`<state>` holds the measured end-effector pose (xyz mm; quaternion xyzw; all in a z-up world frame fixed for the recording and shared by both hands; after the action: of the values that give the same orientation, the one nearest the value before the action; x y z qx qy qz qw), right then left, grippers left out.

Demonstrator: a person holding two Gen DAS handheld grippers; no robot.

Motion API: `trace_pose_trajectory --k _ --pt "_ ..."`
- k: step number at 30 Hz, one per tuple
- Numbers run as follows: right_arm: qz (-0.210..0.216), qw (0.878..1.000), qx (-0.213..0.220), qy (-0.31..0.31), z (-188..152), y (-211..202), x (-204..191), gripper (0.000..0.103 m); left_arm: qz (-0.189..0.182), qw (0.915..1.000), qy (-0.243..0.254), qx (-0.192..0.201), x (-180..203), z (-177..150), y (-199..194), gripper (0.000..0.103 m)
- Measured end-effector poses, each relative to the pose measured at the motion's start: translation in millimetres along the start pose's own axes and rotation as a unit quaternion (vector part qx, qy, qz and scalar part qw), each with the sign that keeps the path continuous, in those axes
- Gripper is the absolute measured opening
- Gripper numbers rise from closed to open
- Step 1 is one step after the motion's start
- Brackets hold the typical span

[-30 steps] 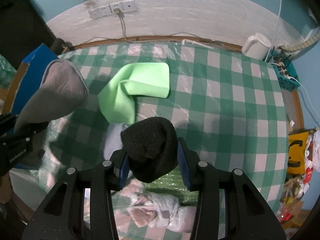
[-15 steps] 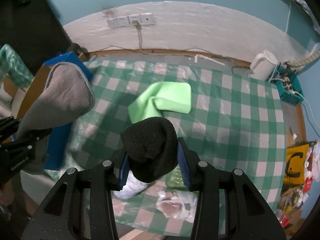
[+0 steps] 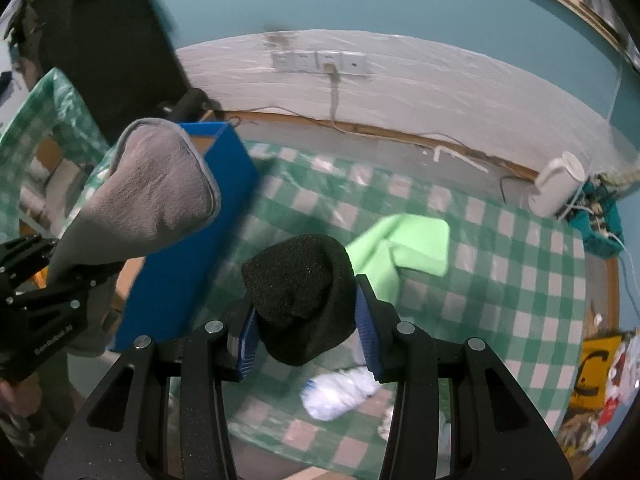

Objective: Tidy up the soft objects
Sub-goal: 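Carry the grey beanie and black sock ball with both tools over the cardboard box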

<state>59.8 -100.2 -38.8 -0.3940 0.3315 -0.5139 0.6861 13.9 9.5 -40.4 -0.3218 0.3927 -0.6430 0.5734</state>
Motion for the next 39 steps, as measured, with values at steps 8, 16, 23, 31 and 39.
trace_pose_trajectory --k 8,16,23,31,39 --pt "0.021 0.999 0.002 -0.028 22 6 -46 0.042 0.014 0.9994 -0.03 0.009 -39 -6 -5 0.032" --pt "0.041 0.997 -0.003 -0.063 40 17 -98 0.042 0.023 0.9974 -0.069 0.004 -80 -15 0 0.032" --pt "0.059 0.994 -0.015 -0.089 50 35 -137 0.042 0.031 0.9938 -0.106 -0.01 -115 -26 10 0.032" --pt "0.075 0.99 -0.034 -0.114 54 57 -172 0.042 0.025 0.9899 -0.138 -0.025 -139 -33 24 0.032" --pt "0.082 0.987 -0.045 -0.133 53 72 -195 0.05 0.025 0.9876 -0.151 -0.035 -148 -37 33 0.062"
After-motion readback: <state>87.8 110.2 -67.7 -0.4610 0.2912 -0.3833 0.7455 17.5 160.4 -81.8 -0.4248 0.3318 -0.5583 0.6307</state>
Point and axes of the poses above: each gripper's, at about its wrist camera, not at the fingertips, and y roughly the way its jaws point, x to its right, z to its top, the point moved 1 cm from there along y, roughly the way its jaws point, and after that the axes turned 6 degrees about -z, right-handed, at the moved point
